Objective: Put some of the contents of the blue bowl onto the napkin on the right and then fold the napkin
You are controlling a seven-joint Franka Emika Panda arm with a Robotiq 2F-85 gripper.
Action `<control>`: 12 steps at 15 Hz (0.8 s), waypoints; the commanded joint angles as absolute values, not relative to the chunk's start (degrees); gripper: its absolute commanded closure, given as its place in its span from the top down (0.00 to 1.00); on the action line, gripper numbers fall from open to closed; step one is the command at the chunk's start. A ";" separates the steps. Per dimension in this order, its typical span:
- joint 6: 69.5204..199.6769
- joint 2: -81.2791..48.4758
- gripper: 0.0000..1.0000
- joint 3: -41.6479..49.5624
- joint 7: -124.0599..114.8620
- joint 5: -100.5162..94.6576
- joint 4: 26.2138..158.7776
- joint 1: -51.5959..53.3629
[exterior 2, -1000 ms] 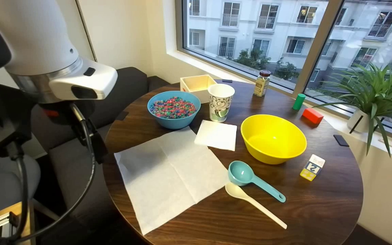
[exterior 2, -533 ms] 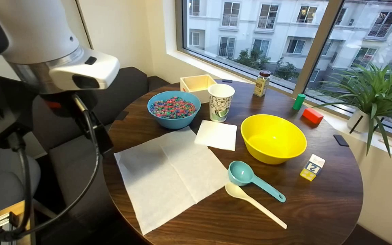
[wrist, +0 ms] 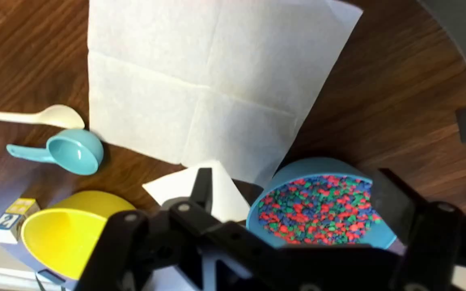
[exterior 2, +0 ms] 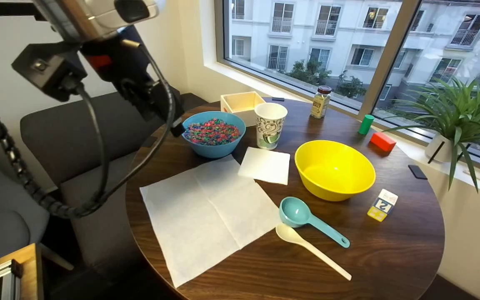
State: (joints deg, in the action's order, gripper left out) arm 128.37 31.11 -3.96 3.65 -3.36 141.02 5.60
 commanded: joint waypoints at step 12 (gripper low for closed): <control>131.48 21.48 1.00 -5.34 2.10 -5.06 134.62 4.85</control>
State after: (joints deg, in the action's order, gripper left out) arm 131.78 23.71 -4.88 3.38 -5.40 136.31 4.73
